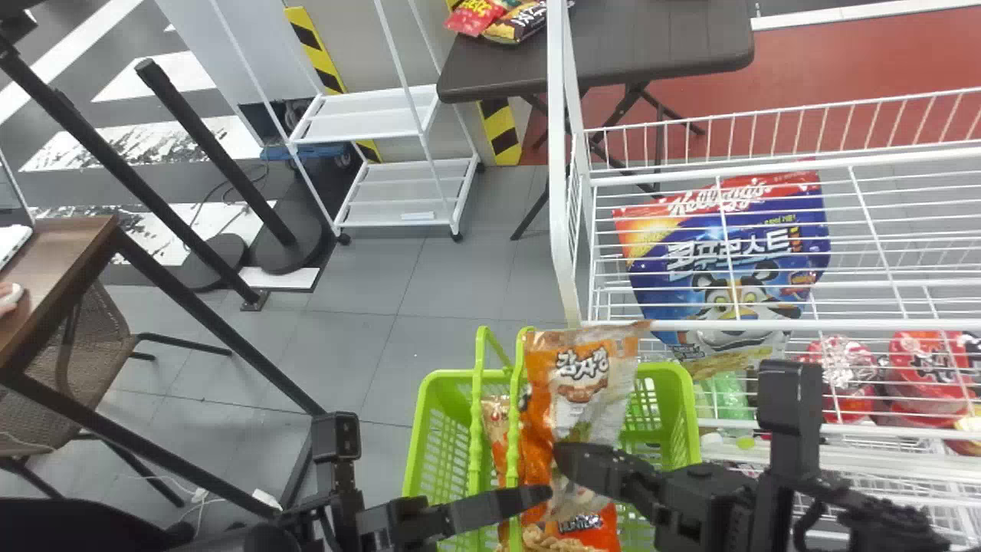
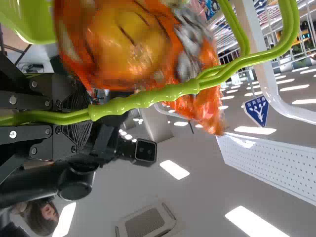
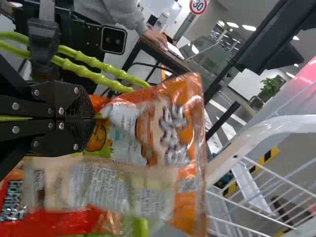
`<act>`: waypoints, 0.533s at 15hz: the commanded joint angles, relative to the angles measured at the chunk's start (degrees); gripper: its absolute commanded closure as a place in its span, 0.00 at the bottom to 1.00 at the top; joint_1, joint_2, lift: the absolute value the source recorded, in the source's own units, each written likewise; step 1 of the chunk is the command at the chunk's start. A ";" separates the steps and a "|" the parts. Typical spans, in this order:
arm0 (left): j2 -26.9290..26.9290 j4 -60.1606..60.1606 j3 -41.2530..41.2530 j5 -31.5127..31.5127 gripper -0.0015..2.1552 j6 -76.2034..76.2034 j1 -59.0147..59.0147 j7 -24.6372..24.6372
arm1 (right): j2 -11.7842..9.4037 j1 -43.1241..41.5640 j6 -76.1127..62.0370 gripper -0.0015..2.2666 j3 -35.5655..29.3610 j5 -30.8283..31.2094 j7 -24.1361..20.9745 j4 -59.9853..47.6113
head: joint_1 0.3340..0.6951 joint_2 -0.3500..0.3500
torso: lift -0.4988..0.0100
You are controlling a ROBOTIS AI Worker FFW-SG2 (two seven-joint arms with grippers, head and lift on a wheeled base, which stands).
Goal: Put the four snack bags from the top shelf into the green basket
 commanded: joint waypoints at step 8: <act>0.00 0.11 -0.11 0.16 1.00 0.18 -0.30 -0.57 | -0.71 -1.14 14.84 0.00 -2.78 0.53 1.19 -3.73 | 1.00 1.00 | 0.98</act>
